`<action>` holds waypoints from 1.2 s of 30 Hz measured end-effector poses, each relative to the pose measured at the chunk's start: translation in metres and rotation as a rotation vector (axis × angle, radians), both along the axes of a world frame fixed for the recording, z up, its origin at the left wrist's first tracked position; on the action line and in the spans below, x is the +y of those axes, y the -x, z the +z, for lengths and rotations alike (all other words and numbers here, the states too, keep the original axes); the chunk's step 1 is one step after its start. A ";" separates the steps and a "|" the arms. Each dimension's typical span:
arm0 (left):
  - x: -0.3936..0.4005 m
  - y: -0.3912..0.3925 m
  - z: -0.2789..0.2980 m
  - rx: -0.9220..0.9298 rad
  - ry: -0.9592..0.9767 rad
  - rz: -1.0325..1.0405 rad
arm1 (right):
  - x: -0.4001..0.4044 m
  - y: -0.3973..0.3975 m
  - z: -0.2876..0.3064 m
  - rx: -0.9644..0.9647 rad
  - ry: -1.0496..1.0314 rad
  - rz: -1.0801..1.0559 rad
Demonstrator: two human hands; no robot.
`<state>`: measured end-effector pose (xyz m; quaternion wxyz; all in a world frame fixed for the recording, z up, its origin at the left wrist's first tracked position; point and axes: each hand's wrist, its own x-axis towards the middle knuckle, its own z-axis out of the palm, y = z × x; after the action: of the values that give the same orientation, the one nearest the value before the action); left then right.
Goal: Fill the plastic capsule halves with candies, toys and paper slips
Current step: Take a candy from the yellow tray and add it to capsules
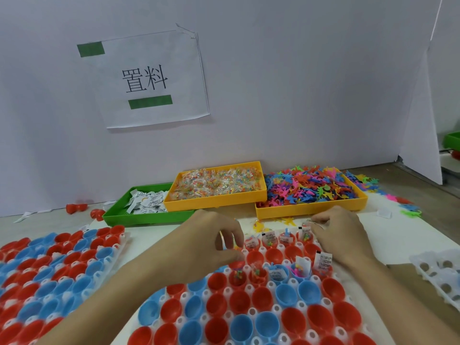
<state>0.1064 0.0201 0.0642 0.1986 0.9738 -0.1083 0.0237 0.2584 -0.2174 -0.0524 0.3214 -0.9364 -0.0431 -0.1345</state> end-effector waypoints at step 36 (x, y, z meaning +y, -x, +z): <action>0.003 -0.008 0.015 -0.212 0.527 0.076 | 0.064 0.069 0.150 -0.032 -0.040 0.917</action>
<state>0.1141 0.0226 0.0787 0.4314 0.8841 -0.0819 0.1600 0.1897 -0.1539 0.0974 0.3648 -0.8122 -0.4552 0.0064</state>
